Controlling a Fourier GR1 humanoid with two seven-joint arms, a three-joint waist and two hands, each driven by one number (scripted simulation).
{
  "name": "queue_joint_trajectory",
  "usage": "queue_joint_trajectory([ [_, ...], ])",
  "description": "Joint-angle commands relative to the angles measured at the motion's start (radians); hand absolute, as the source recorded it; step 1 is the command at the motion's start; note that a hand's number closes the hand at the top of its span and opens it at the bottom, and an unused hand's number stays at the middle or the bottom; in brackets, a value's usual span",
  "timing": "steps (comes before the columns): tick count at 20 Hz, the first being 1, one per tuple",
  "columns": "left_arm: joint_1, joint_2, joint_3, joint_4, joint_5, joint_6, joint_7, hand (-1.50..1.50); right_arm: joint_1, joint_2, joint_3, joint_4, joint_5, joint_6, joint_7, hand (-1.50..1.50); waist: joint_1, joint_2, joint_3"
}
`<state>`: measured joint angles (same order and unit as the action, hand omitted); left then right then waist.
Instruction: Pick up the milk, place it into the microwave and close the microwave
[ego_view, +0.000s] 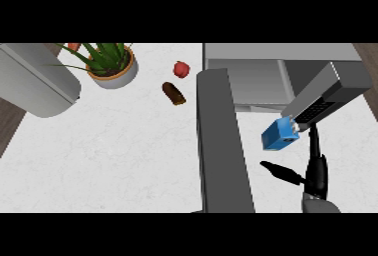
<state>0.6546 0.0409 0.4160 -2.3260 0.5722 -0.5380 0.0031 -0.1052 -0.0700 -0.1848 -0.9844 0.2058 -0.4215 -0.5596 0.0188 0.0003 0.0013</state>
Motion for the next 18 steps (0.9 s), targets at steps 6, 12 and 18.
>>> queue_joint_trajectory([
  [6,0.030,0.020,0.048,-0.070,0.147,-0.035,0.023,-1.50,-0.145,-0.053,-0.111,0.339,-0.098,0.104,-0.255,-1.50,0.004,0.002,0.001],
  [12,0.039,-0.002,0.028,-0.082,0.123,-0.047,0.022,-1.50,-0.239,-0.052,-0.167,0.498,-0.148,0.149,-0.354,1.50,0.010,0.004,0.002],
  [18,-0.002,0.034,0.040,-0.045,0.168,-0.030,0.039,-1.50,-0.321,-0.123,-0.166,0.624,-0.133,0.226,-0.386,1.50,0.019,0.008,0.002],
])
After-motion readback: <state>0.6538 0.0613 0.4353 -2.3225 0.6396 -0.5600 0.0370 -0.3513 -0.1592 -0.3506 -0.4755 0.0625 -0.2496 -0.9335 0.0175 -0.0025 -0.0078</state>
